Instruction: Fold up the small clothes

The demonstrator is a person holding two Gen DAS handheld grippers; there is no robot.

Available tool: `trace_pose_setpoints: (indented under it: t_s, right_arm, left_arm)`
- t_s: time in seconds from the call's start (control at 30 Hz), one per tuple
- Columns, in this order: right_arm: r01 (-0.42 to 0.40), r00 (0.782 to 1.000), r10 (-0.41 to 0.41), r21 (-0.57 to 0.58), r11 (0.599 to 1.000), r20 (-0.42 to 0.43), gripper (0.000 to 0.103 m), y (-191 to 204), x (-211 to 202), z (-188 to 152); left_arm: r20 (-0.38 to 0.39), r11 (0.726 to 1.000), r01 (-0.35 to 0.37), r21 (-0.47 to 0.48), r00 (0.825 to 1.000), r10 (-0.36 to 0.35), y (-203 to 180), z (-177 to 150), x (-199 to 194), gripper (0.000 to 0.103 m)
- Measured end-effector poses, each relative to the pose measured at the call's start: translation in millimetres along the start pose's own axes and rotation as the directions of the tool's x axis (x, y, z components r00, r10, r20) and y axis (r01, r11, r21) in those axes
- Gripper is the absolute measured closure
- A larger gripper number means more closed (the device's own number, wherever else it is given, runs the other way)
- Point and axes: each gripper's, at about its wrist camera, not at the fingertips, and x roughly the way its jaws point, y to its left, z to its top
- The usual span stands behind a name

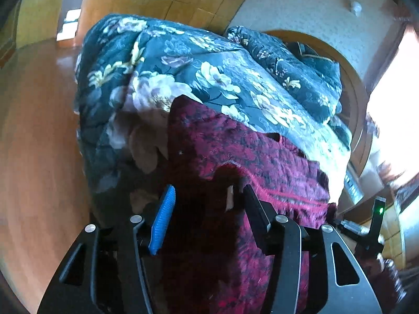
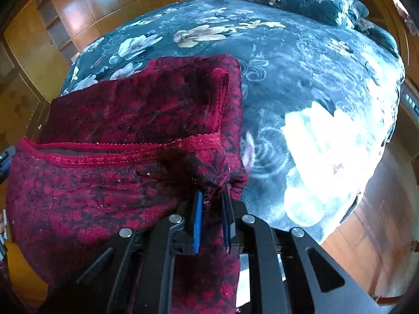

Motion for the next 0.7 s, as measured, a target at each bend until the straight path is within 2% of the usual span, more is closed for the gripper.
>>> trace_pose_setpoints:
  t_s: [0.03,0.07,0.2,0.37,0.4,0.5,0.7]
  right_arm:
    - [0.006,1.000,-0.006,-0.009,1.000,0.003,0.090,0.7,-0.2,-0.7]
    - [0.009,1.000,-0.009,-0.018,1.000,0.005,0.089,0.6,-0.2,-1.6]
    - [0.005,1.000,-0.004,-0.013,1.000,0.006,0.087,-0.4,-1.6,-5.9]
    - [0.028,1.000,-0.028,-0.019,0.999,0.003,0.081,4.7,2.5,-7.4]
    - [0.032,0.999,-0.032,-0.020,0.999,0.001,0.079,6.2,2.9,-7.5]
    - [0.044,0.999,-0.044,-0.015,0.999,-0.010,0.073,6.2,5.4,-7.0]
    - [0.025,0.999,-0.024,0.030,0.999,-0.027,0.069,-0.2,9.3,-8.4]
  left_arm:
    - [0.003,1.000,-0.011,0.019,1.000,0.010,-0.9,-2.1,-4.1,0.041]
    - [0.008,0.999,-0.016,0.040,1.000,0.016,-1.8,-4.7,-8.1,0.039]
    - [0.026,0.991,-0.034,0.131,0.999,0.031,-13.1,-15.0,-20.0,0.035]
    - [0.051,0.967,-0.082,0.242,0.996,0.072,-29.8,-26.0,-21.8,0.034]
    - [0.056,0.960,-0.092,0.263,0.995,0.080,-33.0,-27.6,-21.1,0.031]
    - [0.070,0.949,-0.112,0.296,0.993,0.096,-38.7,-29.8,-19.7,0.029]
    - [0.066,0.940,-0.127,0.317,0.992,0.111,-39.8,-28.8,-13.5,0.029]
